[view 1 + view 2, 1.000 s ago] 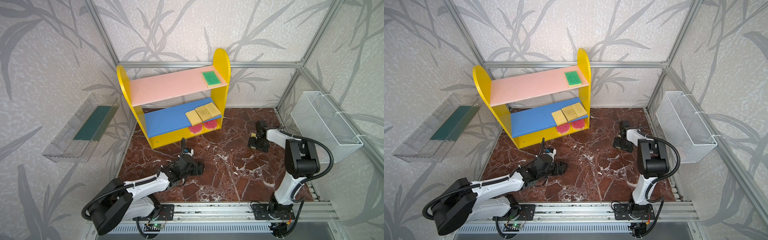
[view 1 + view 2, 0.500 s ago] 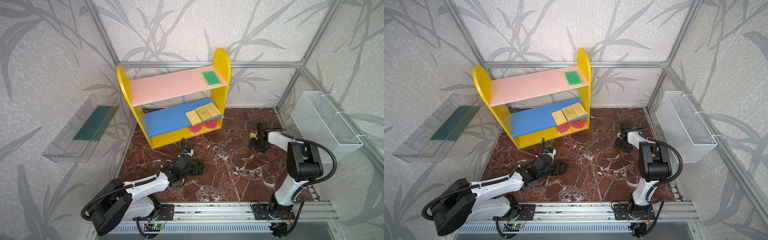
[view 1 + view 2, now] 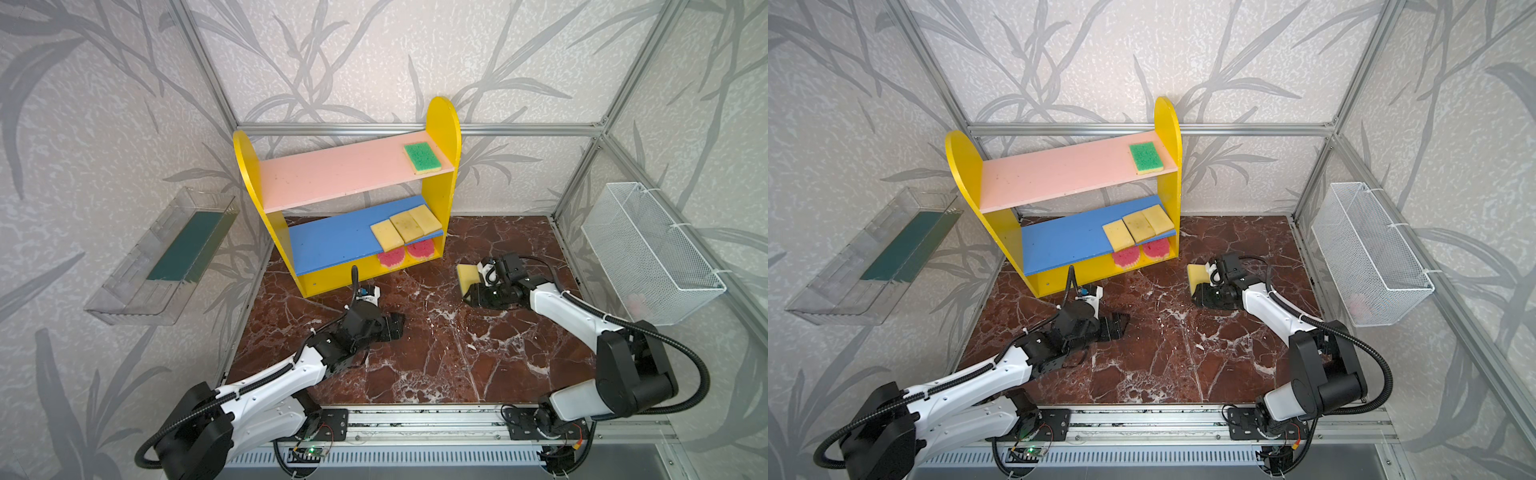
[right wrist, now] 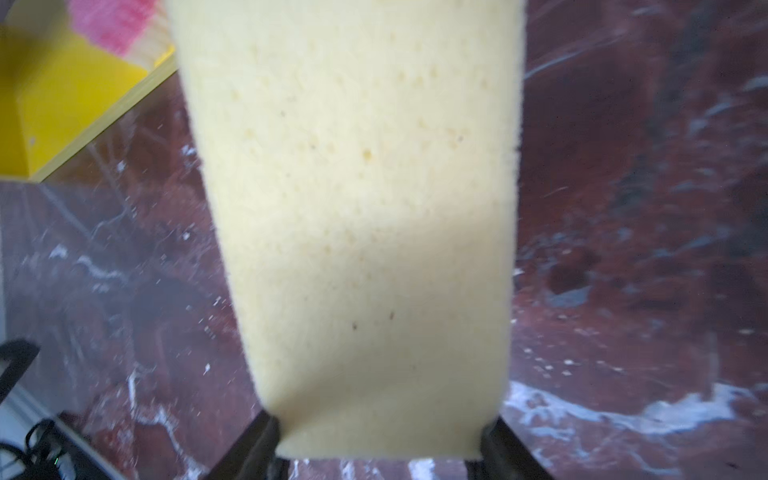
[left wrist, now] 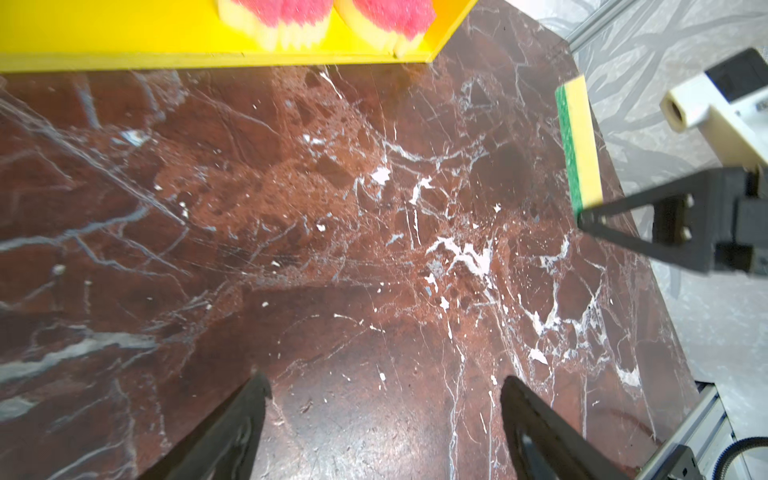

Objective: Place and organize the cleaning sponges onto the shelf

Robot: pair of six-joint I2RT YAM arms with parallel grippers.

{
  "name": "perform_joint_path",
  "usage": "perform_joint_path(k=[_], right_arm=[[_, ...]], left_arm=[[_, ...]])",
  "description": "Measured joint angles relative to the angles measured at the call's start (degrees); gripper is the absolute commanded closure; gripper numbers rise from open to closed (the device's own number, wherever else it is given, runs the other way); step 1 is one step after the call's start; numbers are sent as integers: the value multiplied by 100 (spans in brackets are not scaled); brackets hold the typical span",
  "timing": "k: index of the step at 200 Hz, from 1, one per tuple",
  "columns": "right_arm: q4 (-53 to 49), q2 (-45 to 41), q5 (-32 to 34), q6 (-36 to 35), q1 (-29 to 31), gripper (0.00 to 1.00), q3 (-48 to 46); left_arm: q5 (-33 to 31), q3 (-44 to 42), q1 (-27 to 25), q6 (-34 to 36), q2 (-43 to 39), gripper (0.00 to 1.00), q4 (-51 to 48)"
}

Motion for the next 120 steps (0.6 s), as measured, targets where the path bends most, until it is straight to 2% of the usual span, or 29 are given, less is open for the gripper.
perform_joint_path(k=[28, 58, 120], right_arm=[[98, -144, -350, -122, 553, 39, -42], [254, -151, -660, -188, 1043, 39, -26], [518, -76, -1062, -184, 1300, 39, 203]], left_arm=[[37, 533, 125, 35, 203, 5, -105], [269, 935, 184, 0, 682, 9, 260], [767, 1423, 186, -144, 1572, 16, 841]])
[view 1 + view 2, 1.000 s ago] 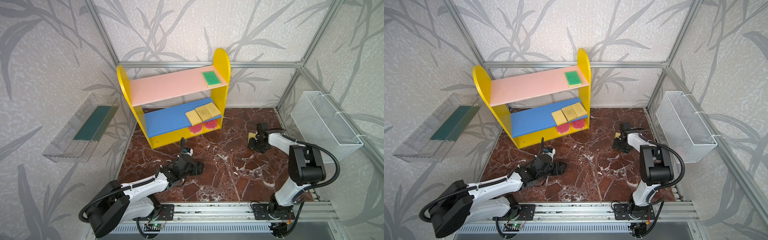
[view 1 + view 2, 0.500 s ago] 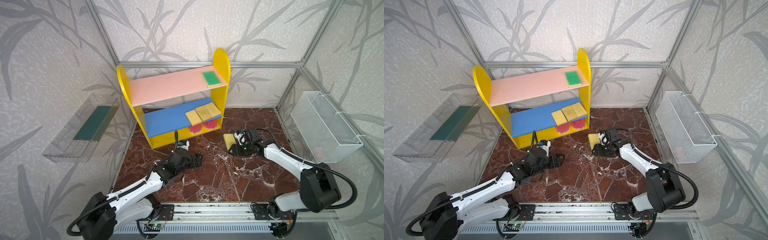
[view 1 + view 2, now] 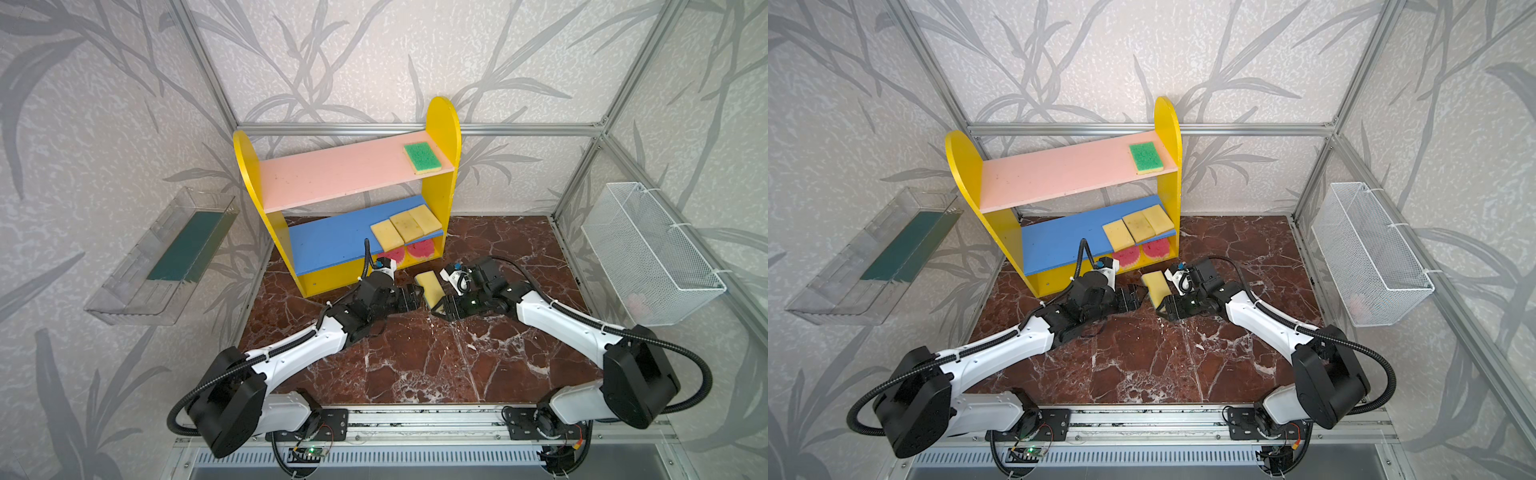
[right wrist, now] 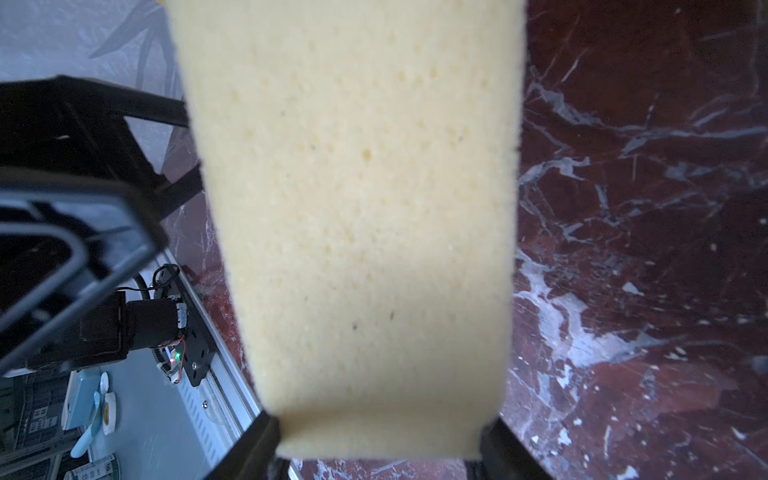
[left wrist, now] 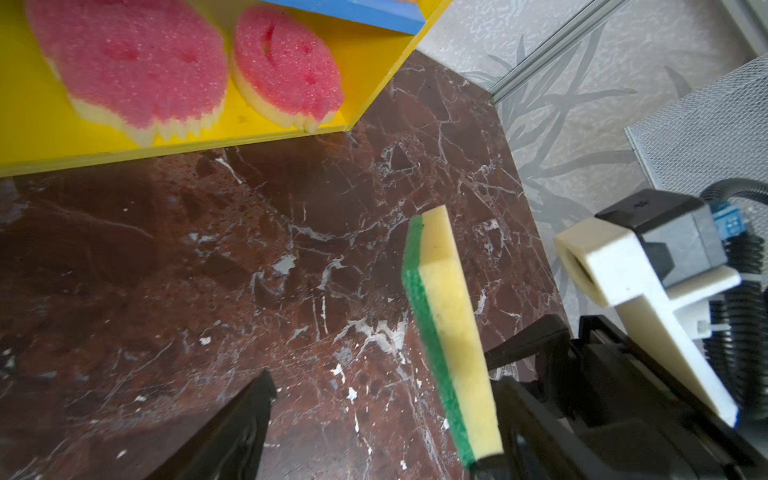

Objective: Place and organize the cleaning sponges onto the shelf

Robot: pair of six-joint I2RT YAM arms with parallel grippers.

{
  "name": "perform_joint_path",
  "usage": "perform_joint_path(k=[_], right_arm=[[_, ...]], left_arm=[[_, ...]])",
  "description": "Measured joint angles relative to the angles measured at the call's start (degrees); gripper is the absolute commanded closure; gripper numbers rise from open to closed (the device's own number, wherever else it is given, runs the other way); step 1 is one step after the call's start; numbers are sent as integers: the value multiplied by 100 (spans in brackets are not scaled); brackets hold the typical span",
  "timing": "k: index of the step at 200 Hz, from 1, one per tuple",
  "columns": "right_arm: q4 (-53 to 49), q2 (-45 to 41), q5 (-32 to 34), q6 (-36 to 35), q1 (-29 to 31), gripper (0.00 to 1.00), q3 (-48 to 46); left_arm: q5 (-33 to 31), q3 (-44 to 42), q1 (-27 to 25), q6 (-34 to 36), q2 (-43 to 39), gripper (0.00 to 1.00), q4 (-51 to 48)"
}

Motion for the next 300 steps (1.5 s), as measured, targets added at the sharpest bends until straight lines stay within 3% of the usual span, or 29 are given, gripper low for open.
perform_joint_path(k=[49, 65, 90, 112, 135, 155, 182, 257, 300], right_arm=[[186, 337, -177, -4, 74, 39, 192], [214, 356, -203, -2, 79, 39, 192], [299, 356, -260, 0, 81, 38, 192], [391, 363, -308, 2, 83, 37, 192], [437, 409, -313, 2, 85, 34, 192], [463, 428, -315, -11, 85, 23, 192], [461, 428, -297, -101, 87, 18, 192], [603, 17, -179, 155, -289, 16, -540], [535, -144, 76, 442, -780, 16, -898]], left_arm=[[164, 164, 0, -133, 468, 23, 278], [197, 286, 2, -157, 592, 32, 323], [251, 411, 4, -188, 726, 57, 409], [295, 501, 7, -238, 848, 69, 426], [330, 577, 7, -256, 929, 71, 426], [330, 584, 7, -256, 933, 72, 382], [304, 584, 11, -188, 852, 72, 24], [-328, 581, 11, 225, -114, 73, -2184], [-916, 640, 2, 376, 192, 75, -3624]])
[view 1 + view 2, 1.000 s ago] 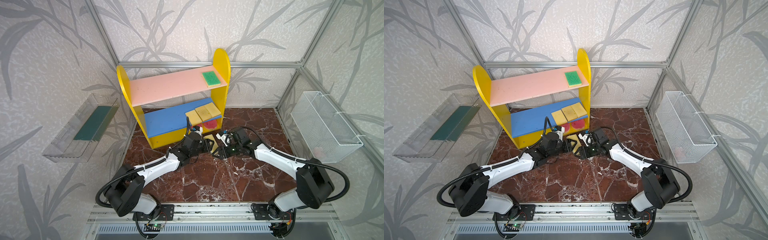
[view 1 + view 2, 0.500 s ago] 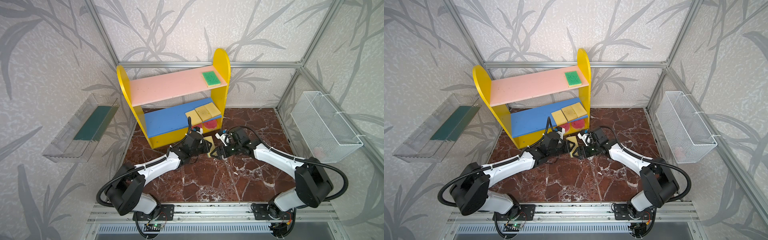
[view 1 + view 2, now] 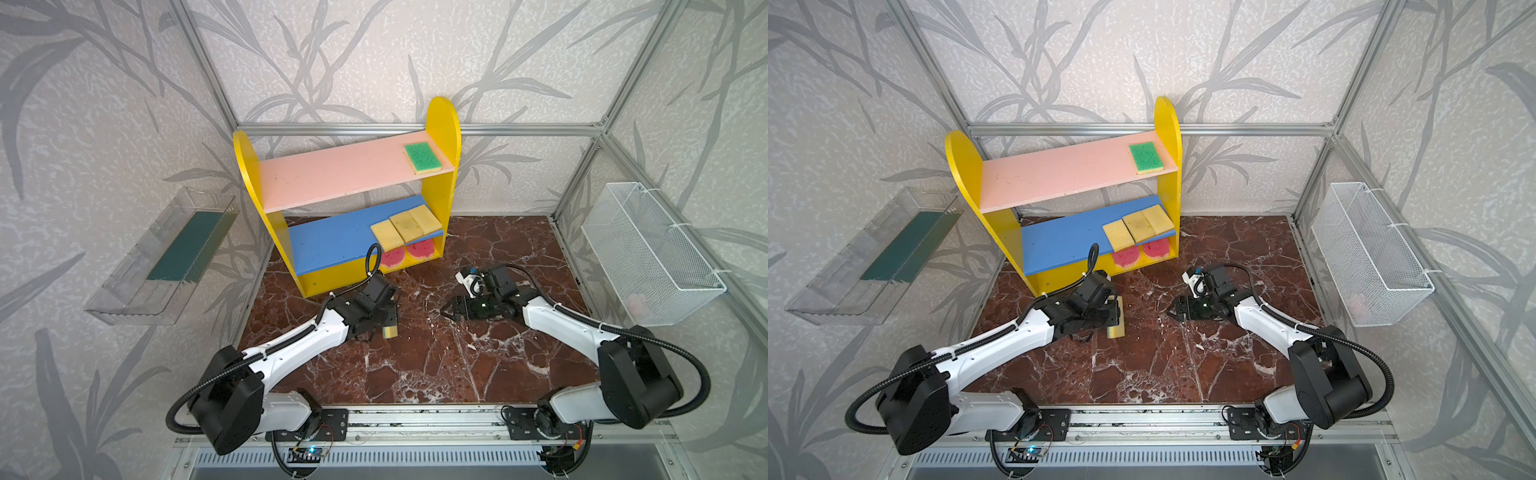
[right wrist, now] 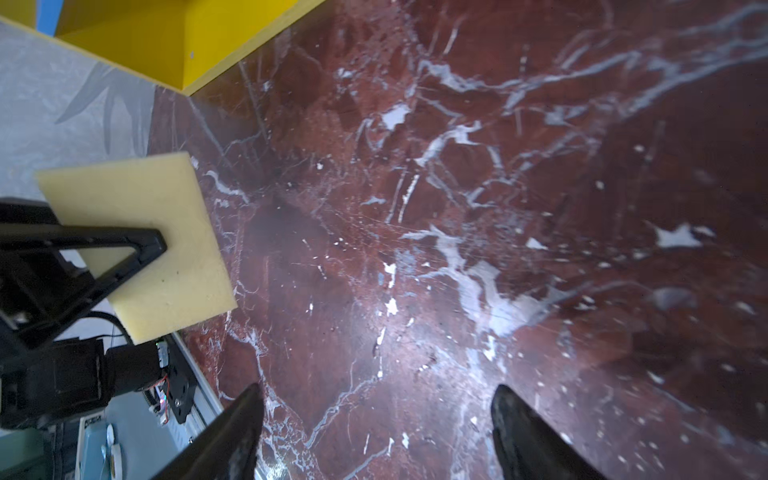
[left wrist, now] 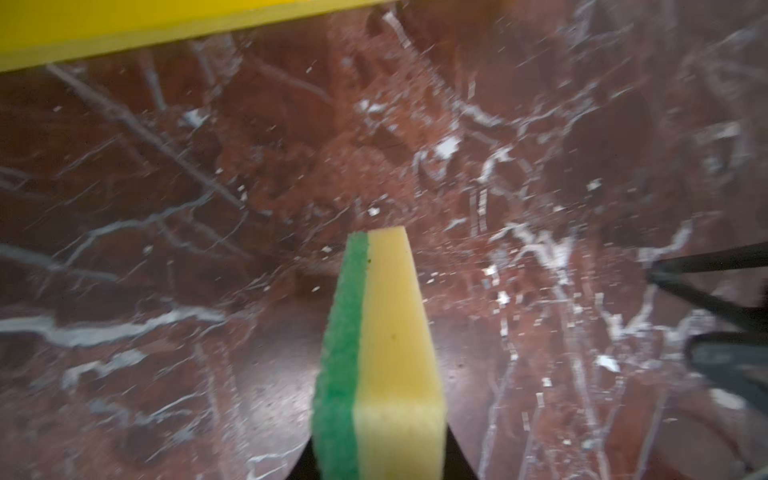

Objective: Place and organize the cleaning sponges onto the shelf

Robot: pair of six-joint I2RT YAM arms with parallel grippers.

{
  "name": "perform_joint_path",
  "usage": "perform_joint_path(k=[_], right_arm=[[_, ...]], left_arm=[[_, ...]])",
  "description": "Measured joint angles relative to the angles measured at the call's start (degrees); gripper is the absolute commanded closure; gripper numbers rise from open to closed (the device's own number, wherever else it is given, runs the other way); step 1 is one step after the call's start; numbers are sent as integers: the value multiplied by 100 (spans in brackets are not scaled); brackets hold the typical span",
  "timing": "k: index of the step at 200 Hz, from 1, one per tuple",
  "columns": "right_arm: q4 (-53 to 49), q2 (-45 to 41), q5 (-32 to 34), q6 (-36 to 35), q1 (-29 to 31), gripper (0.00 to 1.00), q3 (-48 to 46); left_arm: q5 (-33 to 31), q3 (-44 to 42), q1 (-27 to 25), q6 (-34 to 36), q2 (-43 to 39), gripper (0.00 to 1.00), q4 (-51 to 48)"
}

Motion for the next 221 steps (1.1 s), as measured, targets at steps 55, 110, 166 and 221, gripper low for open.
perform_joint_path(k=[55, 110, 166, 221], right_arm=[[-7, -315, 210, 243, -337, 16, -291], [-2, -490, 254, 345, -448, 16, -385], [46, -636, 238, 435, -837, 15, -533], [17, -728, 313, 437, -909, 15, -579]], left_arm=[[-590, 487, -380, 13, 1172, 72, -800], [-542, 1108, -654, 11, 2245, 44, -769], [-254, 1644, -966, -15, 2636, 26, -682], [2, 1993, -1075, -76, 2627, 23, -424]])
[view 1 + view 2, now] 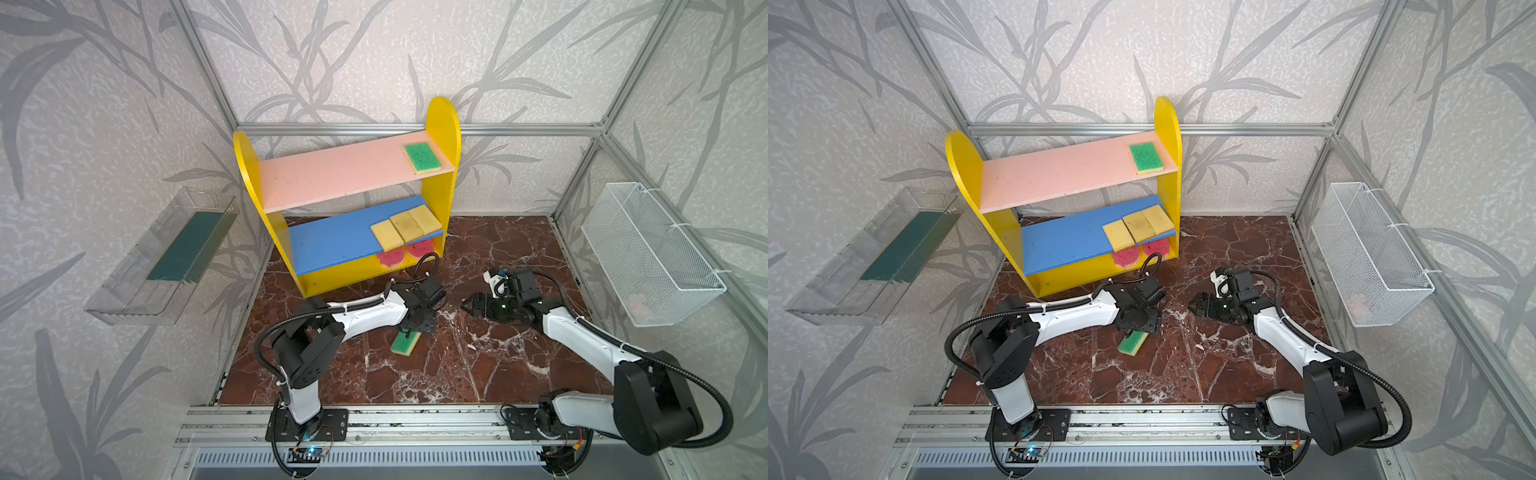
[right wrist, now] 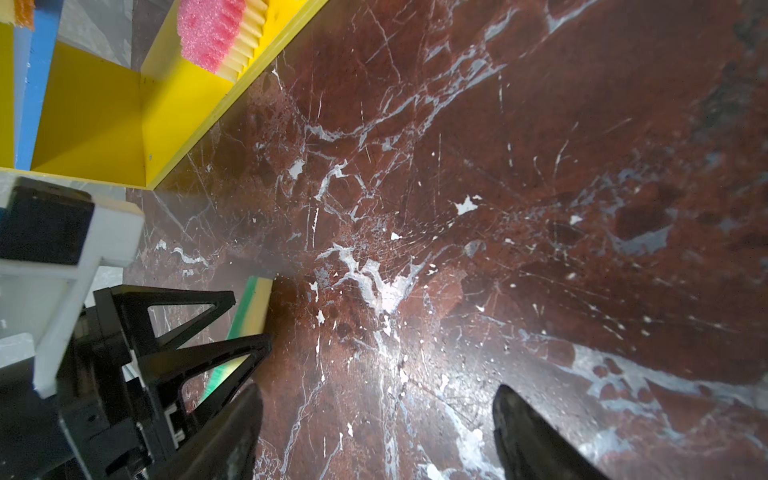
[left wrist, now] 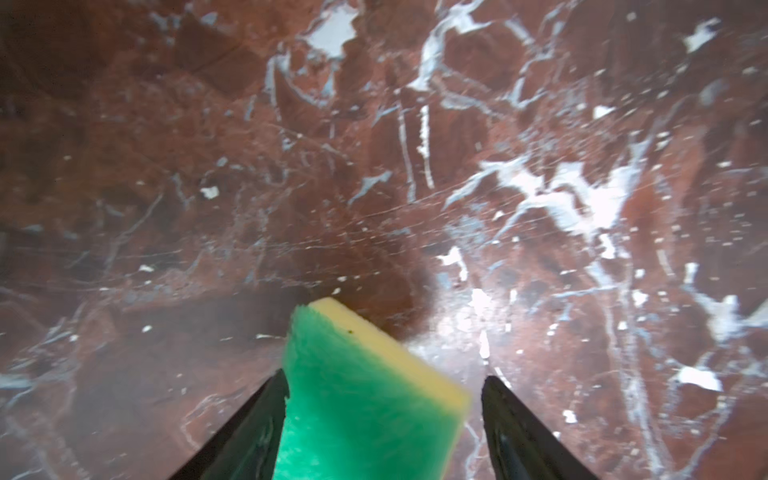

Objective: Place and organize the cleaning sponges onto the shelf

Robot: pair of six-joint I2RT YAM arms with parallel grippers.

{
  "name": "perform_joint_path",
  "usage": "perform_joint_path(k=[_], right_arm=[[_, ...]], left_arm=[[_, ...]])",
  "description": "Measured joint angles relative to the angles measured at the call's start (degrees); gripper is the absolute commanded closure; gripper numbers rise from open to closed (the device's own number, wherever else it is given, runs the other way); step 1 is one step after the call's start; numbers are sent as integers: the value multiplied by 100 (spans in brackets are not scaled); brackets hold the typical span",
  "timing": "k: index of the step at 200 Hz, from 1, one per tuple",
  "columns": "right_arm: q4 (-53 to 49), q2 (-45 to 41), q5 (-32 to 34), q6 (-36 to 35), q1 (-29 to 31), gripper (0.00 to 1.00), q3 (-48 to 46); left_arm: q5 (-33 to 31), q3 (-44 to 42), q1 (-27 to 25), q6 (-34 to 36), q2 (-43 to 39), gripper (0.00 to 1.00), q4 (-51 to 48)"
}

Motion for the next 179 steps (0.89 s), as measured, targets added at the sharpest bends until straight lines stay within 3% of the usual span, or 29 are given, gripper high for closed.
perform_joint_path(k=[30, 83, 96, 110, 122, 133, 155, 179], right_arm=[[-92, -79, 105, -35, -2, 15, 0], [-249, -225, 120, -24, 11, 21, -39], [-249, -339, 109, 17, 87, 23, -122], [-269, -437, 144, 81, 315, 26, -221], [-291, -457, 192, 118, 605, 34, -262], [-286, -431, 208, 181, 848, 44, -286], [-160, -221, 190, 341, 1169, 69, -358], [-15, 243, 199, 516, 1366, 79, -413]], left_arm=[[127, -94, 0, -66, -184, 22, 219], [118, -704, 70, -195, -1209, 24, 494], [127, -988, 149, -197, -1421, 29, 599], [188, -1403, 308, -216, -1641, 47, 756], [256, -1786, 494, -278, -1816, 68, 918], [308, -2120, 651, -317, -1954, 78, 1047], [323, -2612, 916, -286, -2181, 82, 1314], [345, -2778, 1049, -249, -2260, 84, 1532]])
